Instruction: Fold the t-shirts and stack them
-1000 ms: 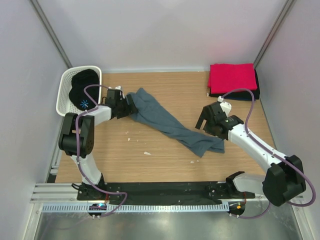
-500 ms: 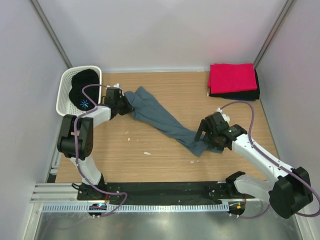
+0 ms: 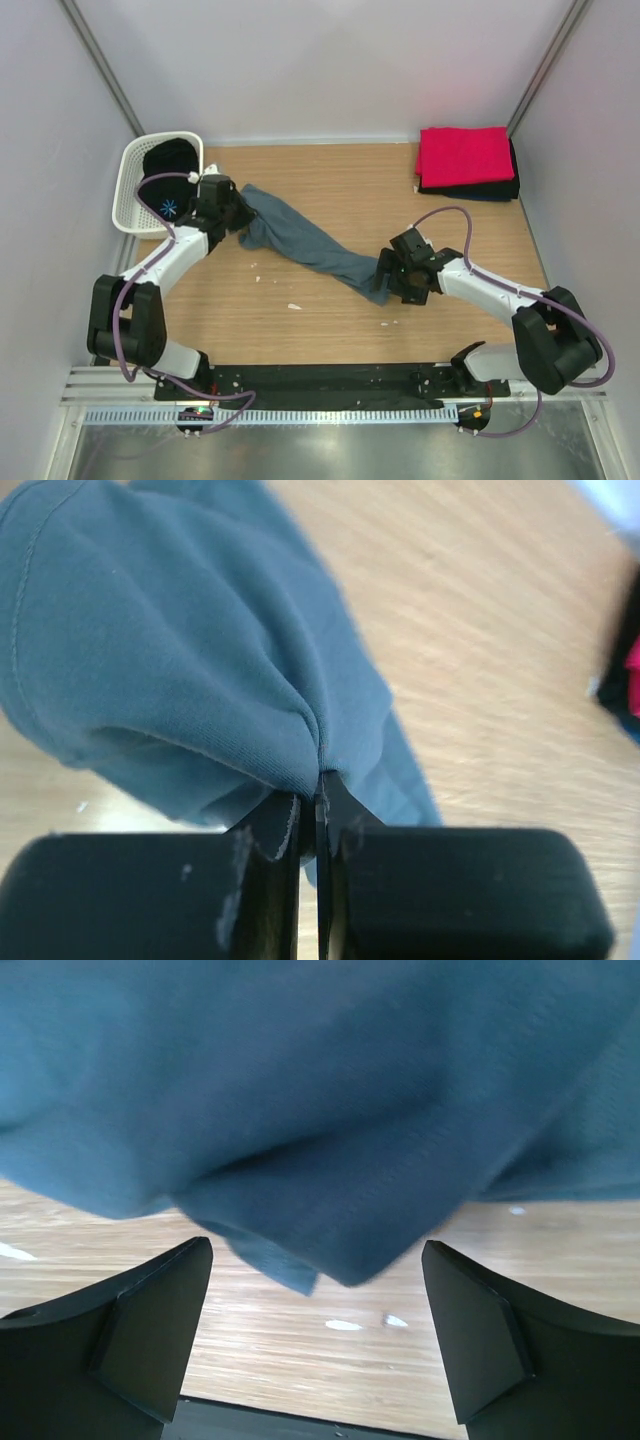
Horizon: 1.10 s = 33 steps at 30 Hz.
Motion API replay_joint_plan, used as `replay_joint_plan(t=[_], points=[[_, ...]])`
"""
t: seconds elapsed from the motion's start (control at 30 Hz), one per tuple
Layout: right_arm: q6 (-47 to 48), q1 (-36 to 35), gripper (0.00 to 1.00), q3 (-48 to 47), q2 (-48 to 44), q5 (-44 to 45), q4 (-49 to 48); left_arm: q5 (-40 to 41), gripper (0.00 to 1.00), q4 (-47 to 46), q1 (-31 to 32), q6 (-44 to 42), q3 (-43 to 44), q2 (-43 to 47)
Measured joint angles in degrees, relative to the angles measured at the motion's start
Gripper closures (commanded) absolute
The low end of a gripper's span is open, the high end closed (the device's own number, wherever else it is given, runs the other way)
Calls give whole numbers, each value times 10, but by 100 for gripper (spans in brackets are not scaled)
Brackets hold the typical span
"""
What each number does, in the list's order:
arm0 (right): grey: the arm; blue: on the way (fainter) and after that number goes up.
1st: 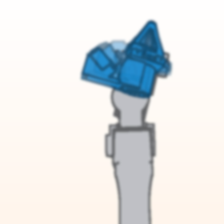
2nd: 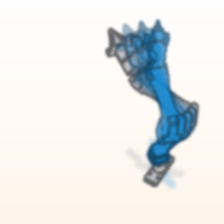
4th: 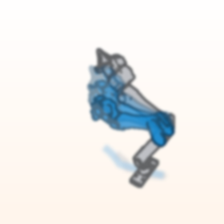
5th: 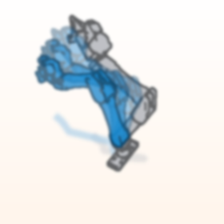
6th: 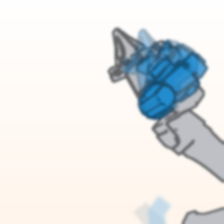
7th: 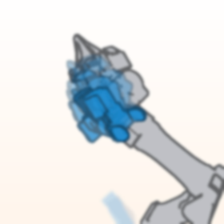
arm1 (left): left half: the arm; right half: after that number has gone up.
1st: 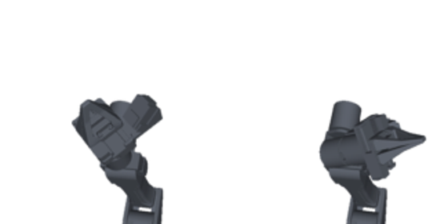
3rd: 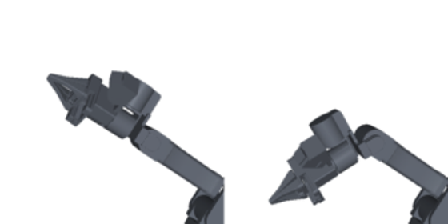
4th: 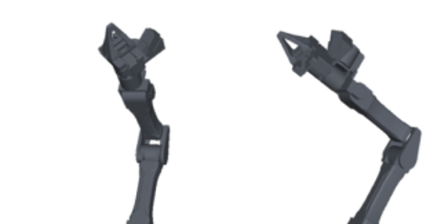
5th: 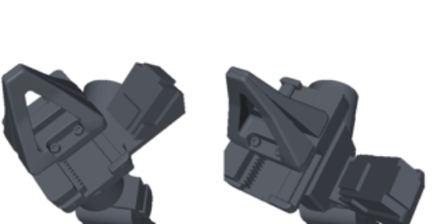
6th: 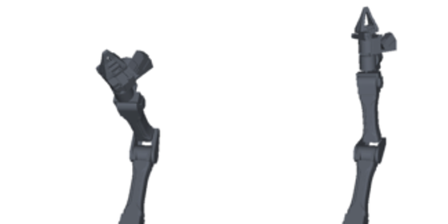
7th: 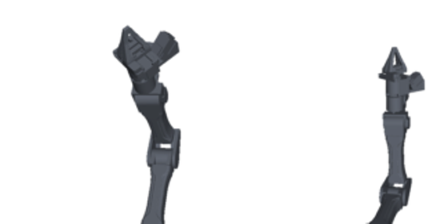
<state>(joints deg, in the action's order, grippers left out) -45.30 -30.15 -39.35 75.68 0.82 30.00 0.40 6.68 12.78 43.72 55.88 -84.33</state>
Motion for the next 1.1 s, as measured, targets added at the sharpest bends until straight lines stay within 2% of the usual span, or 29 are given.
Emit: replay_joint_plan(t=[0.1,0.27,0.3,0.37,0.4,0.43,0.53,0.63,0.83,0.97,1.1], points=[[1,0,14,3,0,-17,-36,20,100,28,8,7,-22,10],[5,-2,35,2,20,-41,-96,42,100,72,18,17,-41,43],[7,-2,49,2,26,-43,-99,45,100,77,19,20,-41,49],[19,-3,64,0,38,-45,-97,52,100,88,20,23,-41,62],[21,-3,84,-3,43,-44,-93,57,100,98,21,24,-40,71],[31,-3,98,-8,44,-44,-88,60,100,109,21,23,-37,74],[48,-4,99,-53,43,-41,-37,78,100,160,22,19,-9,78],[73,-4,99,-139,36,-14,21,102,100,212,23,-1,32,92],[107,10,99,-282,-8,7,92,140,100,316,23,-49,126,157],[124,35,99,-372,-8,5,155,148,100,387,23,-64,204,176],[141,103,99,-439,-2,-21,211,136,100,442,23,-61,219,185]])
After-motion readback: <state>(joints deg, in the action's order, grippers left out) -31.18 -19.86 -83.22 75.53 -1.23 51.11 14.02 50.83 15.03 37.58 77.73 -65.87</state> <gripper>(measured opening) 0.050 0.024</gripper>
